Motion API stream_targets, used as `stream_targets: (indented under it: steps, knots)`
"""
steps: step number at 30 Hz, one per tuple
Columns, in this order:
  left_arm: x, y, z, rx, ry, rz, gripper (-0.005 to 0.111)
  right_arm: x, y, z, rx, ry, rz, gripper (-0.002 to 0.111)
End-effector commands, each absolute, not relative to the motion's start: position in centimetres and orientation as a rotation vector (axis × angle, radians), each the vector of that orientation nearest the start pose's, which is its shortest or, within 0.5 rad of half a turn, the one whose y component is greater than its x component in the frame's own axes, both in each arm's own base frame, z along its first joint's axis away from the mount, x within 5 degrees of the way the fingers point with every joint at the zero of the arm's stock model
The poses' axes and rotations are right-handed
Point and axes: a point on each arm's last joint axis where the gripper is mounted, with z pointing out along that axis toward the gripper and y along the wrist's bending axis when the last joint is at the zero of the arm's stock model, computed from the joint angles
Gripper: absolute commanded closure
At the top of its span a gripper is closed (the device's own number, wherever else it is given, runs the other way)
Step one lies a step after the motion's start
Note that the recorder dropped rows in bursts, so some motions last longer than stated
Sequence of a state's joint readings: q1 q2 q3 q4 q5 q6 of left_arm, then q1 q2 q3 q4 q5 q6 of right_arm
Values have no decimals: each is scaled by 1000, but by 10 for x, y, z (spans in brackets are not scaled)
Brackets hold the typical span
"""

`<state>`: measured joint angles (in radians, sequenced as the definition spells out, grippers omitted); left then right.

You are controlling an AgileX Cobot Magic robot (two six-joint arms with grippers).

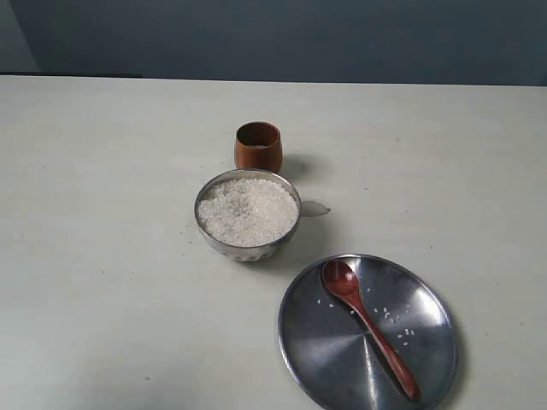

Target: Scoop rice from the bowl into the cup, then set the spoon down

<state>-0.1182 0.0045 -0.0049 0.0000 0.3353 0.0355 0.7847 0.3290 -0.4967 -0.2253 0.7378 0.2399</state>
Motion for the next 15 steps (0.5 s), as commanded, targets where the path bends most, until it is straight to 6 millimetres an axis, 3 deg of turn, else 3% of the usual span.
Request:
stream_targets:
  steps: [1, 10, 15]
  knots:
    - [54, -7, 184, 135, 1798, -66, 106, 54, 34, 295, -624, 1943, 388, 108]
    - [54, -7, 184, 135, 1798, -66, 106, 58, 32, 301, -634, 1854, 309, 108]
    - [54, -7, 184, 135, 1798, -66, 106, 63, 36, 302, -554, 1755, 347, 108]
